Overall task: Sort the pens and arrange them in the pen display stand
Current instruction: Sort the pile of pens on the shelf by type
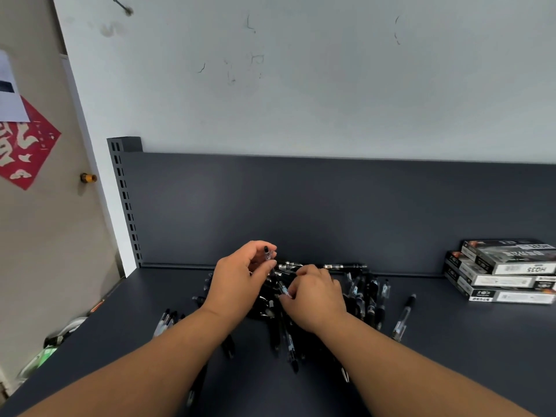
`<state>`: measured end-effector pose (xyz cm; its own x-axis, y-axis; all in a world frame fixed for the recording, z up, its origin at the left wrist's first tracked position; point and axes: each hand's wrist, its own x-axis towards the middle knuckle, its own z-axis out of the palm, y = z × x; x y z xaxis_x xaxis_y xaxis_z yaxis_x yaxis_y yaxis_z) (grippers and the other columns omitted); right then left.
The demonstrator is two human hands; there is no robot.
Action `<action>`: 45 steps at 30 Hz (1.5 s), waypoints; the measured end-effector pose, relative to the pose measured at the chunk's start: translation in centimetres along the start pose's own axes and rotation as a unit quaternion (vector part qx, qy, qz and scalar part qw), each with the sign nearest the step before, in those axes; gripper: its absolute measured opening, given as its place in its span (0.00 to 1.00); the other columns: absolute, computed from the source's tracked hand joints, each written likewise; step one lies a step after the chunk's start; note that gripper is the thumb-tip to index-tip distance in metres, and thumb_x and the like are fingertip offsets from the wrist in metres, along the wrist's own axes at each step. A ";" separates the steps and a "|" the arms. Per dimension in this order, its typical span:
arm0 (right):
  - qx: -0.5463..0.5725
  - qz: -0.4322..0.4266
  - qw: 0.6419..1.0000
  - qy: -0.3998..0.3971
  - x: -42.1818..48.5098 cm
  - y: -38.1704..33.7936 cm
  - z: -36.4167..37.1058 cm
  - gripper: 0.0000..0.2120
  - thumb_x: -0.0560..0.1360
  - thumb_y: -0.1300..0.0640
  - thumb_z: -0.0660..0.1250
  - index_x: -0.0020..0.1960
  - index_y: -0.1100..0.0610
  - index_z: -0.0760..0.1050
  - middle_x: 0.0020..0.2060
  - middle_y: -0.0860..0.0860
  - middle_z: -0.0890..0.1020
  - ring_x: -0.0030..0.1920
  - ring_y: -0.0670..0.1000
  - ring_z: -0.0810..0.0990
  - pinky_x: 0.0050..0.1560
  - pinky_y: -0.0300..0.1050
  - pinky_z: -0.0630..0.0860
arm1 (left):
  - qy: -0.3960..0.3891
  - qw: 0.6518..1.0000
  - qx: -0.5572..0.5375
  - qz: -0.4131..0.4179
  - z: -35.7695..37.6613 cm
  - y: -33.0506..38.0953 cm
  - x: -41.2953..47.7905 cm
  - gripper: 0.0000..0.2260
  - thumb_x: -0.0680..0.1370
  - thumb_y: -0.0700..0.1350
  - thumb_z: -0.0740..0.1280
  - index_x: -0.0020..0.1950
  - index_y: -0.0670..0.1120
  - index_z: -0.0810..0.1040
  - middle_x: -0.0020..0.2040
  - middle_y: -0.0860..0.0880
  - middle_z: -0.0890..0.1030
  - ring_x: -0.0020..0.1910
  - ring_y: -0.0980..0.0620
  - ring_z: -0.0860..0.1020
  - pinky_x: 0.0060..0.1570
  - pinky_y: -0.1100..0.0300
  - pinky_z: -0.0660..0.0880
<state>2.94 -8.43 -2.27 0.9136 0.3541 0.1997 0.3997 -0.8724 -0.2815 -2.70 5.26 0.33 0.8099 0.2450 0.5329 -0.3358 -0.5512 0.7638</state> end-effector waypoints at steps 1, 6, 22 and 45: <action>0.041 0.002 0.999 0.022 -0.1 0.0 0.0 0.12 0.75 0.43 0.65 0.49 0.48 0.82 0.63 0.45 0.71 0.65 0.50 0.68 0.64 0.48 0.64 | 0.006 1.000 -0.009 -0.004 0.0 0.0 0.0 0.10 0.76 0.39 0.70 0.51 0.53 0.80 0.46 0.59 0.83 0.46 0.67 0.79 0.46 0.78 0.71; 0.217 -0.013 0.968 0.128 -0.7 0.0 -1.5 0.12 0.74 0.47 0.68 0.34 0.50 0.79 0.35 0.45 0.78 0.43 0.45 0.75 0.45 0.42 0.71 | 0.024 0.998 -0.061 -0.015 0.1 0.9 0.1 0.11 0.77 0.40 0.68 0.55 0.53 0.80 0.48 0.58 0.83 0.48 0.68 0.78 0.46 0.79 0.70; 0.400 -0.038 0.911 0.093 -2.9 3.6 -10.0 0.06 0.75 0.54 0.70 0.43 0.56 0.82 0.31 0.47 0.79 0.30 0.42 0.72 0.34 0.34 0.71 | -0.138 0.974 -0.176 -0.043 3.4 6.8 1.7 0.11 0.78 0.43 0.67 0.60 0.47 0.81 0.49 0.52 0.85 0.48 0.54 0.83 0.48 0.61 0.80; -0.035 0.145 0.986 -0.077 -5.1 13.8 -7.2 0.14 0.71 0.43 0.69 0.45 0.54 0.78 0.46 0.51 0.82 0.50 0.53 0.80 0.48 0.44 0.78 | -0.169 0.984 0.011 -0.045 10.8 6.9 0.1 0.19 0.76 0.44 0.70 0.66 0.53 0.75 0.49 0.52 0.82 0.46 0.55 0.81 0.50 0.66 0.75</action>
<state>3.24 -24.73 -0.47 0.9913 0.1289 -0.0259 0.1191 -0.9636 -0.2396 0.22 -7.14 1.73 0.9512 0.0157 0.3081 -0.2476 -0.5568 0.7929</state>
